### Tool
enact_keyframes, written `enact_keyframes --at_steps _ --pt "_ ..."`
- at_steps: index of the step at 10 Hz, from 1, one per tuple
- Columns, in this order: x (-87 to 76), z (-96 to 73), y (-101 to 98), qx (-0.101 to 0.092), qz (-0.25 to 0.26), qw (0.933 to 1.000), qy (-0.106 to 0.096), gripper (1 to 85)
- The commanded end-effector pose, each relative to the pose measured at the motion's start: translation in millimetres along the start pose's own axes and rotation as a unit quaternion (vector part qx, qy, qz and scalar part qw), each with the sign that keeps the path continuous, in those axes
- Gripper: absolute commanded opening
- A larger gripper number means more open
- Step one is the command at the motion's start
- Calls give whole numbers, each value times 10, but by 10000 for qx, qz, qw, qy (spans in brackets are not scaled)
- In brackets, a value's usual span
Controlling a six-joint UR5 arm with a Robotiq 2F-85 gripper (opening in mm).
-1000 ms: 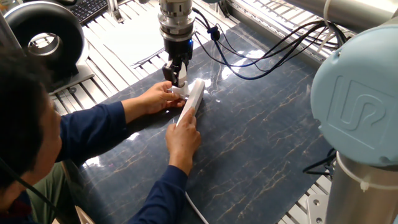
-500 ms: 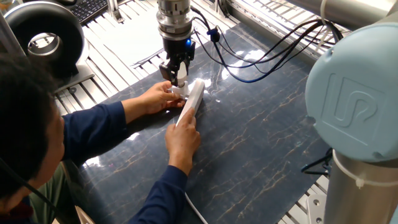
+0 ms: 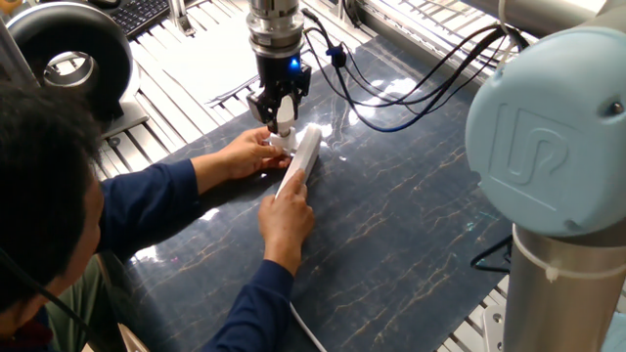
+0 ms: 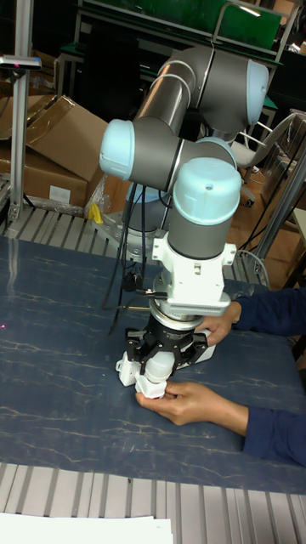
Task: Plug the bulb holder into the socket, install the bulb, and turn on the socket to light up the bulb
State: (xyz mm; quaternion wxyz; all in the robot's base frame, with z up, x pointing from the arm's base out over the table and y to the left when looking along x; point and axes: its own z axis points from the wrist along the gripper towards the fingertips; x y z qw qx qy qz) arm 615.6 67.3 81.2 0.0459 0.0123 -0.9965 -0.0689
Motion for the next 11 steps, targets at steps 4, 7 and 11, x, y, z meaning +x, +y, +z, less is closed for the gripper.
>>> enact_keyframes --at_steps 4,7,11 --pt "-114 -6 -46 41 1006 9948 -139 10" --pt "-170 -33 -43 54 1318 9909 -261 10" --pt "-274 26 -52 214 2132 9757 -463 10"
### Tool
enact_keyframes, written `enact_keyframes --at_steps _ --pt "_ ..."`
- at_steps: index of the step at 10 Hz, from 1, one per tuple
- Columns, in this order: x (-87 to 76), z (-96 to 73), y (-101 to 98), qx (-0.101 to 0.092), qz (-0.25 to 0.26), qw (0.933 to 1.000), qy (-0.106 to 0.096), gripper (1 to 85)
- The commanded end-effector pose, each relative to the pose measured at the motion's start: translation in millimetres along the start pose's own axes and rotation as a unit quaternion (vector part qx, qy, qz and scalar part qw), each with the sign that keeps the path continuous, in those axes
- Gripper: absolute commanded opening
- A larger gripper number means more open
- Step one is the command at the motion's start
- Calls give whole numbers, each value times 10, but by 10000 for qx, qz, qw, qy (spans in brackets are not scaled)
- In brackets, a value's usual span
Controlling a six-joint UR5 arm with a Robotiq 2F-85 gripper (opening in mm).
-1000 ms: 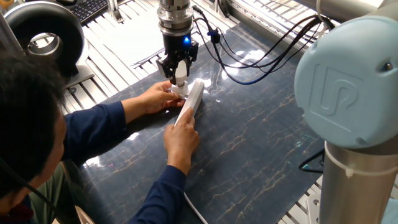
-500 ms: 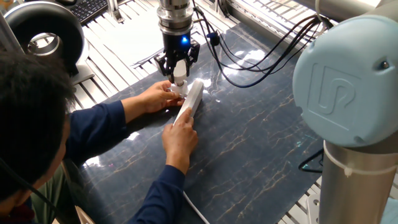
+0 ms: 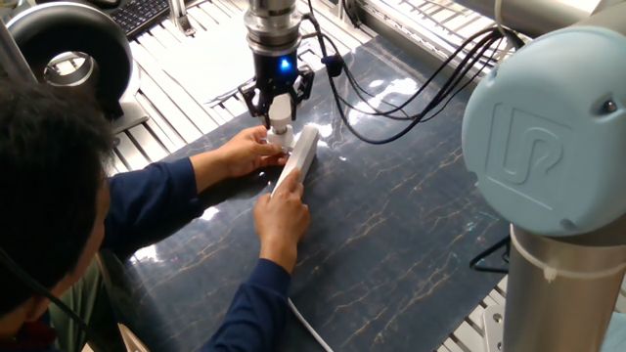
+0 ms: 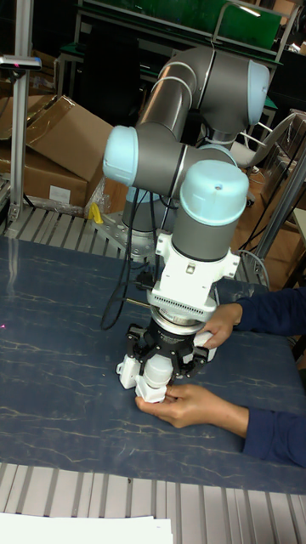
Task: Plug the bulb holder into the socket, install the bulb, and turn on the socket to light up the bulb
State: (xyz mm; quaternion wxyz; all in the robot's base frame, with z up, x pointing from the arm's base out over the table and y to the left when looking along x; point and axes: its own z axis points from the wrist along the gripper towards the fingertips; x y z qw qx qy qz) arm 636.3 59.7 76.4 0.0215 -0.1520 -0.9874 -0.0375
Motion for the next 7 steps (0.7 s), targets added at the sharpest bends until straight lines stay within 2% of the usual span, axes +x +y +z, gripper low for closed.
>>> enact_keyframes --at_steps 1,4,5,6,7 --pt "-57 0 97 -53 771 9970 -99 10" --pt "-97 9 142 -119 1083 9939 -148 10" --pt "-127 26 84 -32 1015 9946 -202 10" --pt "-174 21 81 -48 892 9956 -285 83" --pt "-222 -2 151 -217 677 9968 -372 210"
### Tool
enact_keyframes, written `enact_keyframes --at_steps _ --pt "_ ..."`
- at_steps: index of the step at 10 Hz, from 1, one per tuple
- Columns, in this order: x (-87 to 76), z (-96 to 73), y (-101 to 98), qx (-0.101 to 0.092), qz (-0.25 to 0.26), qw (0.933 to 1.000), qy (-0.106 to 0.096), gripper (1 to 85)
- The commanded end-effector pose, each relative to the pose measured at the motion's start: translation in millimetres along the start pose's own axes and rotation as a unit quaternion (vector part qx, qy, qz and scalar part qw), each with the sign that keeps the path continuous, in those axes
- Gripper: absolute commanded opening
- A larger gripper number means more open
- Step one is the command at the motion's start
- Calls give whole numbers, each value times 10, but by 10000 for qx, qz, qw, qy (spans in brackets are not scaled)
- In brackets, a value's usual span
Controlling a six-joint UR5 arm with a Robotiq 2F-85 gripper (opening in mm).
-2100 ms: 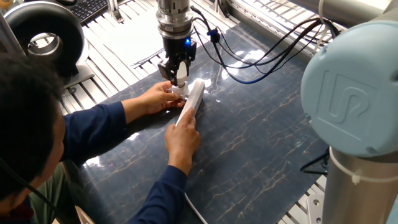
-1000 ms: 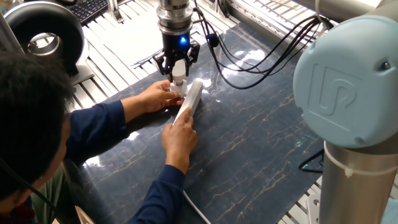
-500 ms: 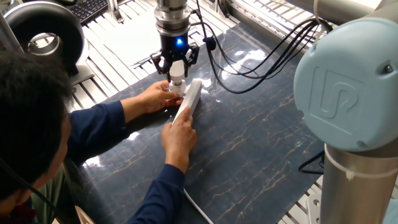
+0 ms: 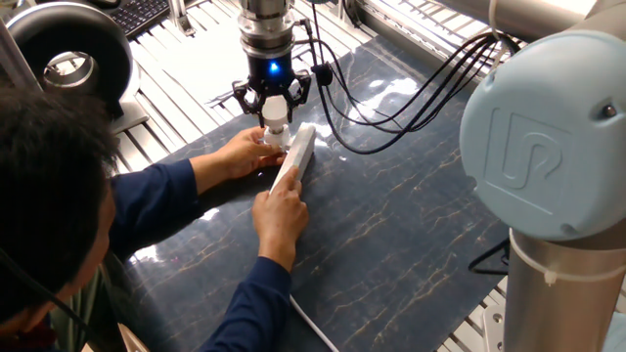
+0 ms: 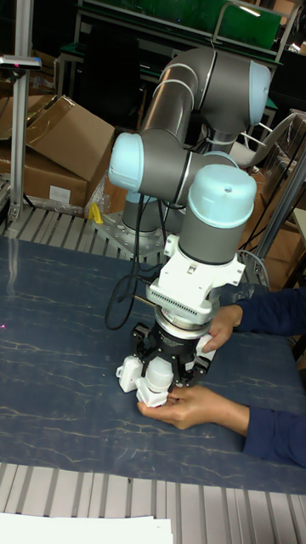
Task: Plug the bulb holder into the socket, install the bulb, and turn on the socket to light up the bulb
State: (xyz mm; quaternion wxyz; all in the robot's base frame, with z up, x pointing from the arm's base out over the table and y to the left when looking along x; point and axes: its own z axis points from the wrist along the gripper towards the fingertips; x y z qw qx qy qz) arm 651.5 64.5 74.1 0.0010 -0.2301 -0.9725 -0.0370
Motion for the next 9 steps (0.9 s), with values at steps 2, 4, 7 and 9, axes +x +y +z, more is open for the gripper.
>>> enact_keyframes --at_steps 2,4,7,9 --pt "-187 -31 139 -370 -536 9973 -349 683" --pt "-222 -27 167 -241 -665 9970 -313 760" --pt "-269 -29 124 -84 -1062 9937 -348 753" --pt "-268 -6 65 62 -1468 9887 -294 743"
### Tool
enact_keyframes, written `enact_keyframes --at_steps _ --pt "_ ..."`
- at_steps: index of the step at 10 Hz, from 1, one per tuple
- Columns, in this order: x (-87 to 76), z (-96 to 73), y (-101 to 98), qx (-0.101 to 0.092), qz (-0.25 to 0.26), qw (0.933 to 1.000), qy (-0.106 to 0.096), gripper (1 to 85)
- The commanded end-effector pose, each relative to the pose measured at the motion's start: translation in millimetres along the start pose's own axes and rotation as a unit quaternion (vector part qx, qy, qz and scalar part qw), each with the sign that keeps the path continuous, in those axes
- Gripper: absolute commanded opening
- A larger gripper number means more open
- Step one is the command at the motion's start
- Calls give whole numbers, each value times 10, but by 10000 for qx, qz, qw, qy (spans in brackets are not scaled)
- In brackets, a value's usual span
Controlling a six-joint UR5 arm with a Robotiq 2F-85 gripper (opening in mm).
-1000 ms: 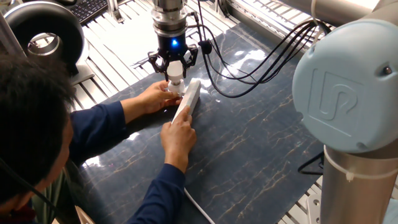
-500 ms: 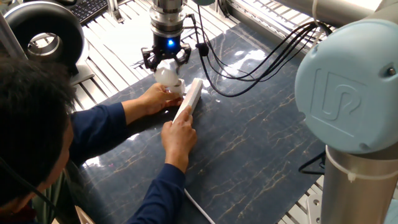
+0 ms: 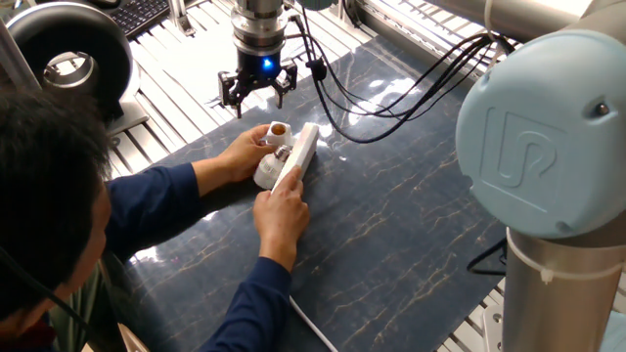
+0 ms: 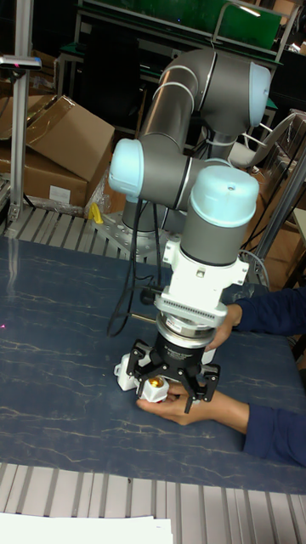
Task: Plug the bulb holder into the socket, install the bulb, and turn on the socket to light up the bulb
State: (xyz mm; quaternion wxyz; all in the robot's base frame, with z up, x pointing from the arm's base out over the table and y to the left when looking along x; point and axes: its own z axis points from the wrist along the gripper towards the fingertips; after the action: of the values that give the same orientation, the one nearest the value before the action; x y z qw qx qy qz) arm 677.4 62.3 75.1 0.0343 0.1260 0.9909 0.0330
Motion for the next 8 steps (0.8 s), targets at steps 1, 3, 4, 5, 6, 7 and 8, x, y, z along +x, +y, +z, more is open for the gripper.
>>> enact_keyframes --at_steps 1,3,4,5,6,7,8 --pt "-2 21 -16 59 -587 9982 84 727" --pt "35 15 -7 72 -793 9967 170 707" --pt "15 12 -77 213 -1000 9946 151 707" --pt "14 13 -100 274 -1170 9926 171 703" --pt "17 1 -143 360 -1325 9903 204 693" --pt "33 -12 -188 448 -1409 9887 252 687" --pt "83 -12 -132 344 -1348 9897 339 660"
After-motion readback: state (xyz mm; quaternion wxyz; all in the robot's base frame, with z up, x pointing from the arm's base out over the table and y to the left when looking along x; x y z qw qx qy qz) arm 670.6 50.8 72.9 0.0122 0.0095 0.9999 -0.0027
